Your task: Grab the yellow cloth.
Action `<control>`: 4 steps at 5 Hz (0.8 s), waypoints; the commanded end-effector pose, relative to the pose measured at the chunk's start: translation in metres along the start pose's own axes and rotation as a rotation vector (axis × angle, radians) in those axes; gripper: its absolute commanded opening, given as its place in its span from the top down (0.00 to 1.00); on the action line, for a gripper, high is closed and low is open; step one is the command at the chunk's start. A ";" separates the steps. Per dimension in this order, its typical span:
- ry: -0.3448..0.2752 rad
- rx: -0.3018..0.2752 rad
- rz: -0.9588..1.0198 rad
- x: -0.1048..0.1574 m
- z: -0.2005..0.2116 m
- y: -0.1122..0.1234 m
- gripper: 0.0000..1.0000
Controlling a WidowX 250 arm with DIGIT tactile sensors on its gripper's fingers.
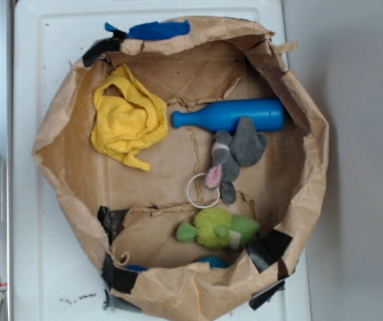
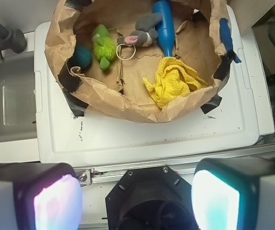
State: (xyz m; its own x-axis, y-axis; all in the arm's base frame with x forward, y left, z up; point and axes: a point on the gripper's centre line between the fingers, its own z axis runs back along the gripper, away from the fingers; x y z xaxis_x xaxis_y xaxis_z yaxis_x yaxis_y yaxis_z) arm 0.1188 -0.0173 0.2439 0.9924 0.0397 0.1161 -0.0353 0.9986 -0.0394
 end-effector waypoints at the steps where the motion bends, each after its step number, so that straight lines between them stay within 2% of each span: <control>1: 0.000 0.000 0.000 0.000 0.000 0.000 0.00; 2: -0.014 0.001 0.016 0.019 -0.003 0.003 0.00; 3: -0.009 -0.007 0.038 0.038 -0.009 0.016 0.00; 4: -0.067 -0.021 -0.123 0.060 -0.015 0.032 0.00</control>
State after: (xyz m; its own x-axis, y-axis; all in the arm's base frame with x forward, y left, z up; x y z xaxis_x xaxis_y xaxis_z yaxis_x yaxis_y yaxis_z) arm 0.1742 0.0113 0.2221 0.9840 -0.1109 0.1393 0.1195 0.9913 -0.0547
